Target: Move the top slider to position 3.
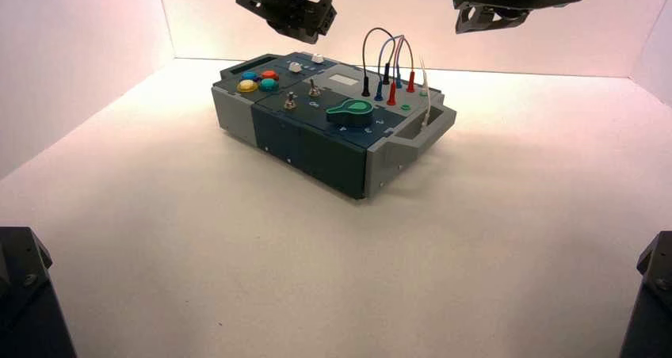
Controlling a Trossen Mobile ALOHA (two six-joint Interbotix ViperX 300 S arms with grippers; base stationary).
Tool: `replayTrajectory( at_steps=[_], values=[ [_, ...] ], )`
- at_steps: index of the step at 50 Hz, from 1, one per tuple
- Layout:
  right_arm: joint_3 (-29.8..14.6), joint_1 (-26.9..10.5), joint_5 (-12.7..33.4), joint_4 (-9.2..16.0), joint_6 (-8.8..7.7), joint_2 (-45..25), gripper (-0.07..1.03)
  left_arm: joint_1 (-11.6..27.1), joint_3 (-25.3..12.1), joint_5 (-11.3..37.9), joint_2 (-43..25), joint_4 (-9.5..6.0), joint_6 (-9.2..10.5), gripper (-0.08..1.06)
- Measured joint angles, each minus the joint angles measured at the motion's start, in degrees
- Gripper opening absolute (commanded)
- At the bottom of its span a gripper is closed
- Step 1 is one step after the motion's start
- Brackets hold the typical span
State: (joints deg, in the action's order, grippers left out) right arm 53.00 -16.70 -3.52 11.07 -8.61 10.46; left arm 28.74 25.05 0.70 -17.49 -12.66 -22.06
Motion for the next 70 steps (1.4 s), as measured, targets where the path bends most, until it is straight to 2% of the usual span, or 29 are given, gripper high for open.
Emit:
replayTrajectory(
  at_steps=[18, 32, 38, 70],
  values=[
    [0.0, -0.09, 0.0, 0.0, 0.0, 0.0, 0.23, 0.0, -6.06, 2.81, -5.27, 0.09, -0.35, -0.03],
    [0.0, 0.0, 0.0, 0.0, 0.0, 0.0, 0.23, 0.0, -8.26, 3.43, -7.82, 0.09, -0.53, -0.03],
    [0.0, -0.09, 0.09, 0.0, 0.0, 0.0, 0.23, 0.0, -9.23, 3.78, -8.7, 0.0, -1.23, -0.03],
    [0.18, 0.0, 0.0, 0.0, 0.0, 0.0, 0.23, -1.14, -10.63, 4.66, -10.28, 0.09, -1.49, -0.03]
  ],
)
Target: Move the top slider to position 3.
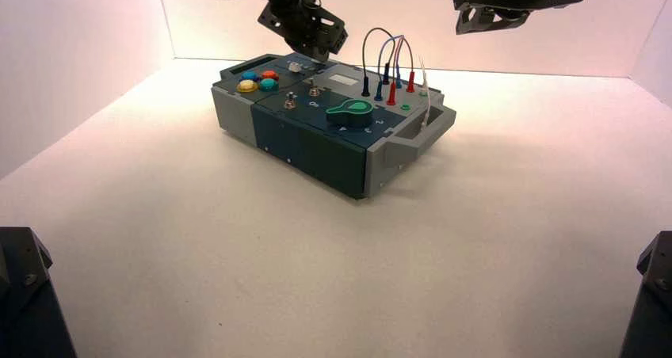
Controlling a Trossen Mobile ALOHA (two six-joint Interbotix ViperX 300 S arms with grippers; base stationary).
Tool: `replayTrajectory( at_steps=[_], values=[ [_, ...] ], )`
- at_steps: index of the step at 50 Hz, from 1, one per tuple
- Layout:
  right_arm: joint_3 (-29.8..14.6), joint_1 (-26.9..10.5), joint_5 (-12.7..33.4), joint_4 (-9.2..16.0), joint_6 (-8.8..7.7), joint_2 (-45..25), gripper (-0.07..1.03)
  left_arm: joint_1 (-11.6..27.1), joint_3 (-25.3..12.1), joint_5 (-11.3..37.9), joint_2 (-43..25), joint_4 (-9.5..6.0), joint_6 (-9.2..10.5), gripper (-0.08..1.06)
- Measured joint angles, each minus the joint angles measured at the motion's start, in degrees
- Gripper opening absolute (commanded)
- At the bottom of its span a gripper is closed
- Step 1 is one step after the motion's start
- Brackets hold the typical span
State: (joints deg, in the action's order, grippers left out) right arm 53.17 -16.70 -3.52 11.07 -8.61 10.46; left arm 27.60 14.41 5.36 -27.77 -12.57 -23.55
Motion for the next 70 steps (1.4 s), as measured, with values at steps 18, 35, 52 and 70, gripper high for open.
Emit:
replayTrajectory(
  at_steps=[18, 35, 52, 70],
  values=[
    [-0.09, 0.0, 0.0, 0.0, 0.0, 0.0, 0.23, -0.62, -0.26, 0.0, 0.0, -0.09, 0.0, -0.03],
    [0.0, 0.09, 0.0, 0.09, 0.0, 0.0, 0.23, -0.97, -0.44, 0.0, 0.0, 0.0, 0.0, -0.03],
    [0.0, 0.0, 0.09, 0.0, 0.0, 0.0, 0.23, -1.49, -0.44, 0.0, -0.09, 0.0, 0.0, -0.03],
    [0.0, 0.0, 0.0, 0.0, 0.0, 0.0, 0.23, -1.67, -0.44, 0.0, -0.09, 0.0, 0.0, -0.03]
  ],
)
